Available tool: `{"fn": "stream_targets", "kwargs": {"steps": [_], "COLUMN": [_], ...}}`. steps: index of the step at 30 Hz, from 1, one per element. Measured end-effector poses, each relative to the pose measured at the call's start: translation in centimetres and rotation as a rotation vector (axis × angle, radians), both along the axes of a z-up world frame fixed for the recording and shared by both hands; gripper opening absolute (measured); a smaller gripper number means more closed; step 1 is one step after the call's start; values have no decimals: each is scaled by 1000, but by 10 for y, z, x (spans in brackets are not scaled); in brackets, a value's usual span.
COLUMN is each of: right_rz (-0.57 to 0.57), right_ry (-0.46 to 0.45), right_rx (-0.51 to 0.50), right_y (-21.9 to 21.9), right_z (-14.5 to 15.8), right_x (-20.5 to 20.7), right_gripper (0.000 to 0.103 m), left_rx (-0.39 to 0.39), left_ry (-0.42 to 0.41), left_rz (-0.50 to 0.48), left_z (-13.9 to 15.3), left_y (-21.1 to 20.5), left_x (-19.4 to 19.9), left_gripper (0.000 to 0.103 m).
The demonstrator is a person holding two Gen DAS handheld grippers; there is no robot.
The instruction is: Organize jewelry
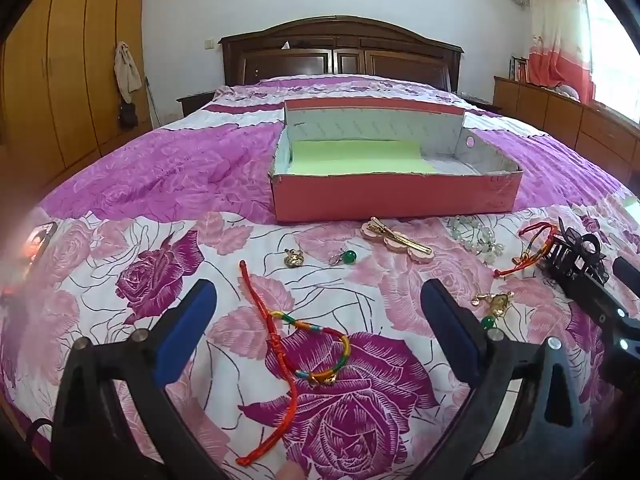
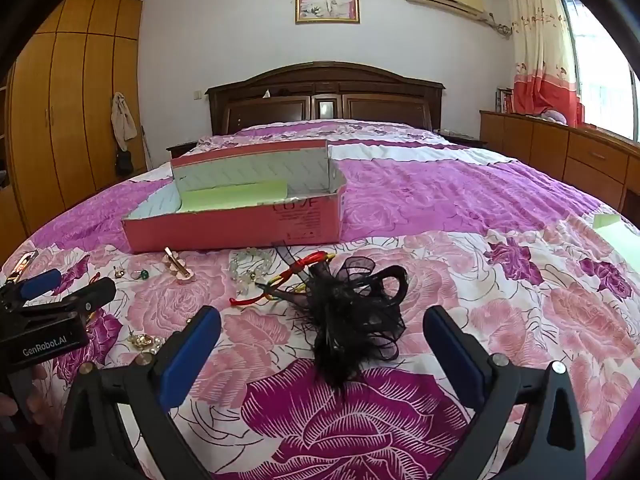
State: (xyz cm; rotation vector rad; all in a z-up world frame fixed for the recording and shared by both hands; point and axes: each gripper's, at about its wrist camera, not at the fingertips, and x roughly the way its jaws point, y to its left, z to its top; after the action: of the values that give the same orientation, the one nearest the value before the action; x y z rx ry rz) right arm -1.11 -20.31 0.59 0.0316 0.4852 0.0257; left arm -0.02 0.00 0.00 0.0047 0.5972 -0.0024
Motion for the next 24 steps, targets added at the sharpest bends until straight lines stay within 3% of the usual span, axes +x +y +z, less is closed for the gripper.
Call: {"fn": "stream_targets", "kwargs": {"steps": [24], "right_rz": [0], "right_ry": [8], "right_rx": [9], "right_y": [0], "right_z": [-1], "right_x": [-1], "right_gripper": [103], "left_rx": [6], "left_ry": [-10], "left_rz": [-3], "left_z": [9], "left_y": [2], "left_x": [-3], "left_gripper": [96]}}
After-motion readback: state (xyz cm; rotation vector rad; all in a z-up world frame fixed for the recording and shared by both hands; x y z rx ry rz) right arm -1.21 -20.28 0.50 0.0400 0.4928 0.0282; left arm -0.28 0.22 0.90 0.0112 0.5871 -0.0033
